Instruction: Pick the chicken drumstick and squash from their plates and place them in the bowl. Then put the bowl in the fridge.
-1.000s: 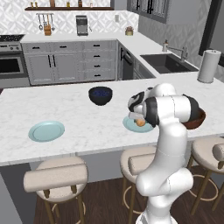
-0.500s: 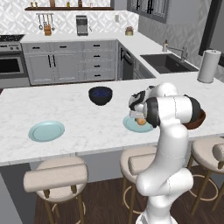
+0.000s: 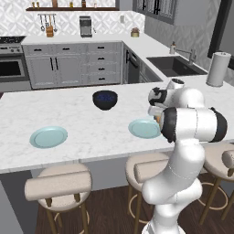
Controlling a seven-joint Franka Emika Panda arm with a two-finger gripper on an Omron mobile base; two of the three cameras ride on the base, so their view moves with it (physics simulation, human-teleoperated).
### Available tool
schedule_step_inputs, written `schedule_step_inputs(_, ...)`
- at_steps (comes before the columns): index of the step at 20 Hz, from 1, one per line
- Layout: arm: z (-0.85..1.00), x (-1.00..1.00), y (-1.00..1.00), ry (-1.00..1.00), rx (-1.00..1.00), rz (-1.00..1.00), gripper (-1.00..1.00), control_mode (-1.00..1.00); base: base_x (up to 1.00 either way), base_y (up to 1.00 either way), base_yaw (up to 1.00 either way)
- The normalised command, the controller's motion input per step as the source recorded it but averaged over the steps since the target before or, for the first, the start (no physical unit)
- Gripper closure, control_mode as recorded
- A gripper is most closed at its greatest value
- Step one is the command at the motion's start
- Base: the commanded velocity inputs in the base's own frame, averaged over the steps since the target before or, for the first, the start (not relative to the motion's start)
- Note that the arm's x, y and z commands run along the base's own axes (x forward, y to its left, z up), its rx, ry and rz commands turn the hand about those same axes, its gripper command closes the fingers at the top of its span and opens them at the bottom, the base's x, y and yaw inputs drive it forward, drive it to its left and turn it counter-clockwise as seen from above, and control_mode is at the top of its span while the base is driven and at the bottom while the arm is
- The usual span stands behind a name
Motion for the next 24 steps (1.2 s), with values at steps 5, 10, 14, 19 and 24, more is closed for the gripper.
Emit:
schedule_step_inputs(5, 0.49, -0.21, -0.50, 0.01, -0.02, -0.03, 1.00, -1.00, 0.00, 0.00, 0.00)
schedule_step_inputs(10, 0.16, -0.04, -0.54, 0.01, -0.05, -0.11, 1.00, -1.00, 0.00, 0.00, 0.00)
schedule_step_inputs(14, 0.15, -0.01, -0.61, 0.03, -0.03, -0.12, 1.00, -1.00, 0.00, 0.00, 0.00)
schedule_step_inputs(19, 0.10, 0.00, -0.74, 0.05, 0.00, -0.08, 1.00, -1.00, 0.00, 0.00, 0.00)
schedule_step_inputs(24, 0.00, 0.00, -0.73, 0.05, 0.00, -0.04, 1.00, -1.00, 0.00, 0.00, 0.00)
